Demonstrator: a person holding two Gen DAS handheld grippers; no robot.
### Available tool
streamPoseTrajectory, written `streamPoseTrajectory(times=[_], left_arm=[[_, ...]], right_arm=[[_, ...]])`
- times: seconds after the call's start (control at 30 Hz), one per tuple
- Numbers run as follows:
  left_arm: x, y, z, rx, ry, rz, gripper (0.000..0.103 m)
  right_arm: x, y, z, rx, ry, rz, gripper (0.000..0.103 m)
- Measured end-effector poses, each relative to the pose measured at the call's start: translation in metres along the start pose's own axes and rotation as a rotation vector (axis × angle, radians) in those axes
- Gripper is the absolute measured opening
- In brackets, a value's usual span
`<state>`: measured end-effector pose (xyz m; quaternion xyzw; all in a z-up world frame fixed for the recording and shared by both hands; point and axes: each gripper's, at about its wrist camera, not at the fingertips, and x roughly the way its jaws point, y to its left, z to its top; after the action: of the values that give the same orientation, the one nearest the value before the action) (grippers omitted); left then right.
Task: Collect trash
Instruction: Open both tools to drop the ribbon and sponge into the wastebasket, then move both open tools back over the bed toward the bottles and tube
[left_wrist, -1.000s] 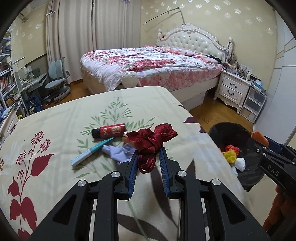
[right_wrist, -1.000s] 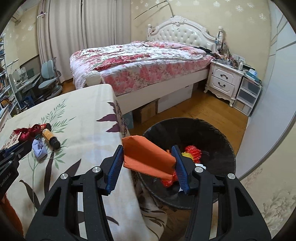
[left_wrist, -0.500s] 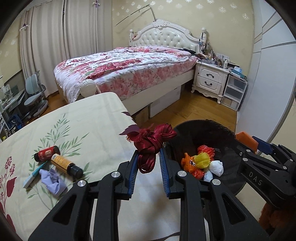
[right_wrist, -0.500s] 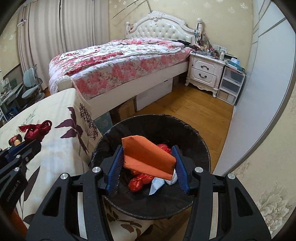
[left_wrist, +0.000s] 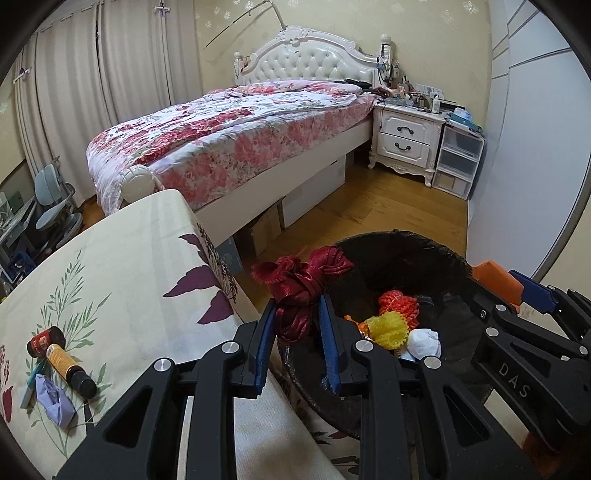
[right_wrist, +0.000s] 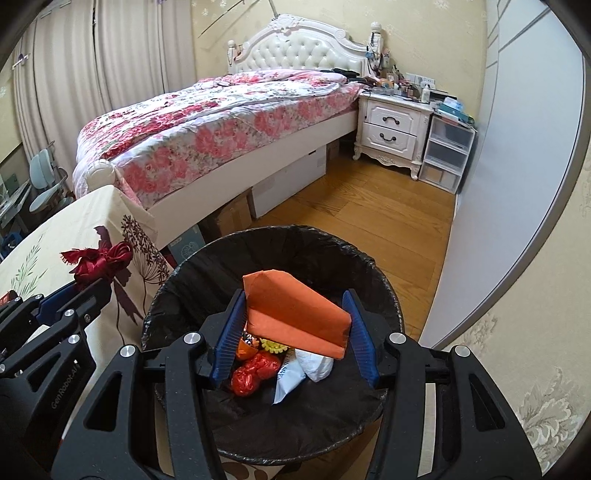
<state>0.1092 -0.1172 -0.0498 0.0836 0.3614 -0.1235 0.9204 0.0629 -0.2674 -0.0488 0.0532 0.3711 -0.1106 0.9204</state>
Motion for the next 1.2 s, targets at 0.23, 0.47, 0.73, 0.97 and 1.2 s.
streamPoseTrajectory(times=[0.23,0.47,0.73,0.97,1.2], left_arm=[[0.012,-0.010,0.005,0.028,0.001,0.013,0.028],[0.010,0.000,0.006,-0.007,-0.017,0.038,0.071],[-0.005,0.016,0.004,-0.019,-0.035,0.079,0.080],[-0.029,0.048,-0.009,-0.051,-0.049,0.139,0.083],[-0.054,0.099,-0.034,-0.128,-0.028,0.214,0.083]], right_arm=[[0.006,-0.007,0.002,0.019,0.007,-0.010,0.052],[0.004,-0.008,0.003,0.024,-0.012,-0.050,0.063],[-0.005,-0.006,0.001,0.021,-0.023,-0.065,0.069],[-0.018,0.015,-0.003,-0.006,-0.028,-0.012,0.069],[-0.030,0.061,-0.015,-0.075,-0.013,0.075,0.069]])
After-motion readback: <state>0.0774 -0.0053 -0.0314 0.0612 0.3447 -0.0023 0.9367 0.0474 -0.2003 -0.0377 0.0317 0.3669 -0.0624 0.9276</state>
